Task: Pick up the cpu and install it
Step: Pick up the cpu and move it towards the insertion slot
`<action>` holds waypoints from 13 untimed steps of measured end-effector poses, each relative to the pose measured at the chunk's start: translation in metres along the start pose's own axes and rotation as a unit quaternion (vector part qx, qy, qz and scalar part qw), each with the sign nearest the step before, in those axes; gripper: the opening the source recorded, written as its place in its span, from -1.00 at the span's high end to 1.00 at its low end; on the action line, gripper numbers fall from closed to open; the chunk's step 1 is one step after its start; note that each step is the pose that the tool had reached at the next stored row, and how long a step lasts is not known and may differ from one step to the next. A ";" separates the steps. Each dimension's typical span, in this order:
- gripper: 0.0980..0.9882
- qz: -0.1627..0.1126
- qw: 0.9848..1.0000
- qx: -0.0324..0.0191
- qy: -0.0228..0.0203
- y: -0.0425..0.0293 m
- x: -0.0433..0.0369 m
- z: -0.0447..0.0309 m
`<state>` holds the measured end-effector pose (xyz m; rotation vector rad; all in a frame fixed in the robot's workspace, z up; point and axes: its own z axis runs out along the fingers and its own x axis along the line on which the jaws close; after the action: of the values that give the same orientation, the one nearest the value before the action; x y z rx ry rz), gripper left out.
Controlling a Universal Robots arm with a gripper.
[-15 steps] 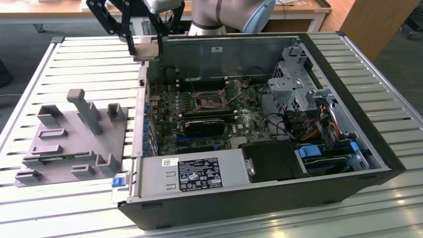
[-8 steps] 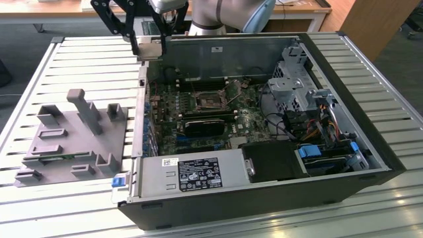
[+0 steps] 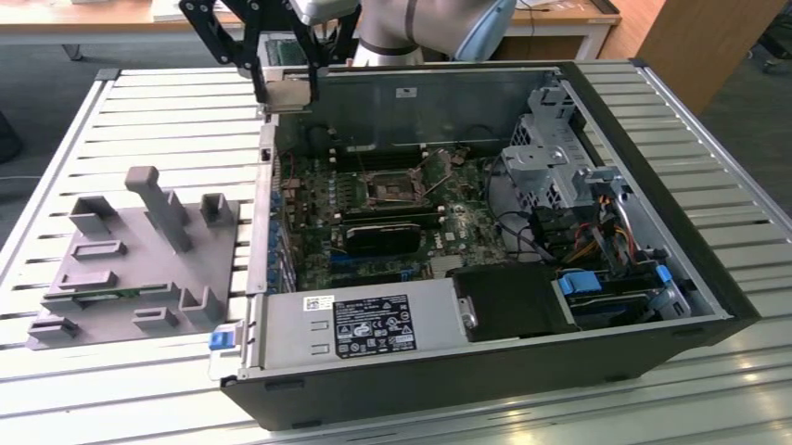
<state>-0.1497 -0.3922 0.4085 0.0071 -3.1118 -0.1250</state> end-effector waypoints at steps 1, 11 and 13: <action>0.02 0.000 1.000 0.000 0.000 0.0001 -0.0008 0.0000; 0.02 0.000 1.000 0.000 0.000 0.0014 -0.0092 0.0001; 0.02 0.000 1.000 0.000 -0.001 0.0017 -0.0110 0.0001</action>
<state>-0.1388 -0.3905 0.4082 0.0072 -3.1129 -0.1251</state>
